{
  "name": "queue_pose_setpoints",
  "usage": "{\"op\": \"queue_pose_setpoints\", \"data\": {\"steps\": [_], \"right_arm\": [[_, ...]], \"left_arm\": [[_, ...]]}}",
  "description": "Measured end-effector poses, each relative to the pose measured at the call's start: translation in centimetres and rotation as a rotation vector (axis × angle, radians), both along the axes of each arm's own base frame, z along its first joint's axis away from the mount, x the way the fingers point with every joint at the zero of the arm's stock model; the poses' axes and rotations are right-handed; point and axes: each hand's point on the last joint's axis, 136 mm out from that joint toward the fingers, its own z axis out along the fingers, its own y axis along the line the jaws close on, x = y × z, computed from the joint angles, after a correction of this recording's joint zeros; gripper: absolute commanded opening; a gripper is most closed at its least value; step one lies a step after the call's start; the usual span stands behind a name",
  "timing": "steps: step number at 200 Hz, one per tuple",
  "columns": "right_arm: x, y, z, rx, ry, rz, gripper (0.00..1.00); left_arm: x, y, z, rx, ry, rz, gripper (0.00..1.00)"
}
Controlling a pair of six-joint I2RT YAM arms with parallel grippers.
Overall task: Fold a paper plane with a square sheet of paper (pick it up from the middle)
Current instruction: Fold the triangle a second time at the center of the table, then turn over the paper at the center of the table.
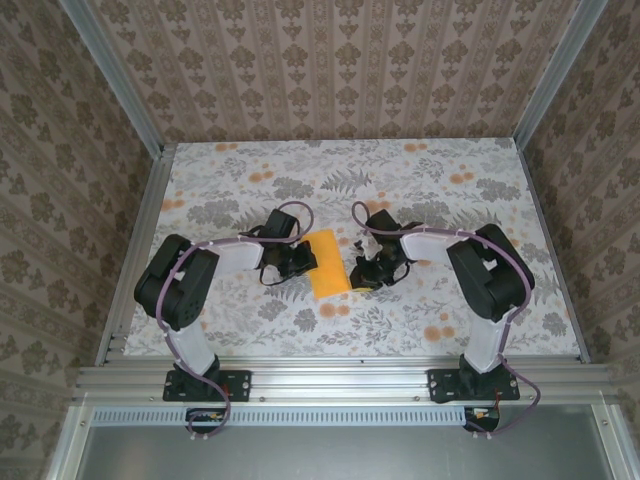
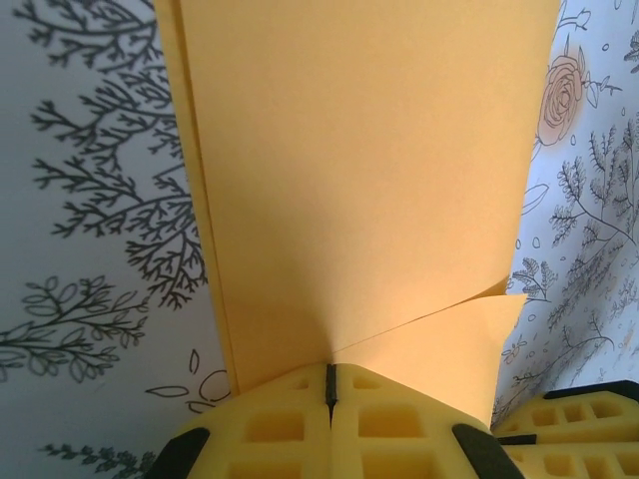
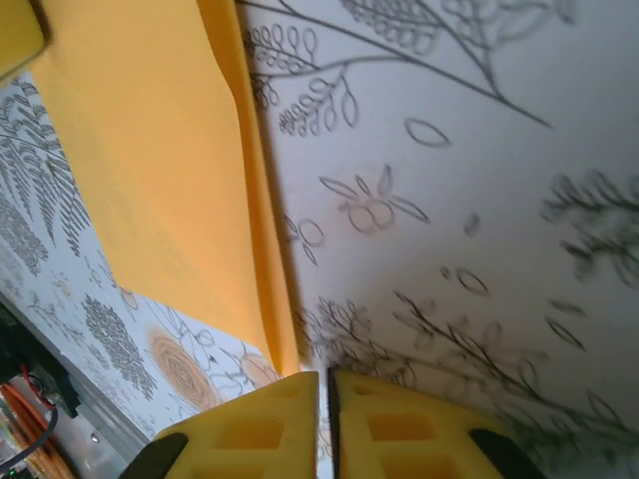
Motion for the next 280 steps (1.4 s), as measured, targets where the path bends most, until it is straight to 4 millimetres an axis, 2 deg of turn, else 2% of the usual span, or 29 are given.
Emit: {"op": "queue_pose_setpoints", "data": {"steps": [16,47,61,81,101,116,158,178,205,242,280], "right_arm": [[0.4,-0.3,0.9,-0.014,-0.033,-0.014,0.23],[2.1,0.0,3.2,-0.008,-0.121,-0.039,0.37],[2.9,0.5,3.8,-0.004,-0.155,-0.045,0.38],[3.9,1.6,4.5,0.005,-0.191,-0.037,0.38],[4.6,3.1,4.5,0.010,-0.212,-0.021,0.38],[4.9,3.8,4.1,0.006,-0.212,-0.013,0.35],[6.3,4.5,2.7,-0.023,-0.209,-0.014,0.29],[6.9,4.5,2.2,-0.043,-0.212,-0.018,0.28],[7.0,4.2,1.3,-0.064,-0.204,-0.023,0.26],[6.9,4.1,0.3,-0.082,-0.184,-0.026,0.22],[7.4,3.7,0.2,-0.074,-0.167,-0.068,0.21]], "left_arm": [[0.2,0.1,0.1,0.000,-0.002,0.002,0.07],[0.1,0.4,0.6,0.016,-0.002,-0.004,0.21],[0.2,0.4,1.7,0.008,-0.022,-0.006,0.29],[0.6,0.2,4.4,-0.026,-0.083,-0.006,0.37],[0.9,0.1,6.6,-0.058,-0.137,-0.001,0.42],[1.0,0.2,7.2,-0.075,-0.155,0.009,0.44],[-0.6,0.9,4.9,-0.086,-0.088,0.031,0.48],[-0.9,0.7,4.5,-0.101,-0.071,0.036,0.49],[-0.7,-0.1,4.5,-0.132,-0.068,0.037,0.48],[-1.3,-1.1,3.3,-0.136,-0.037,0.023,0.48],[-1.8,-1.6,2.4,-0.127,-0.013,0.013,0.49]]}}
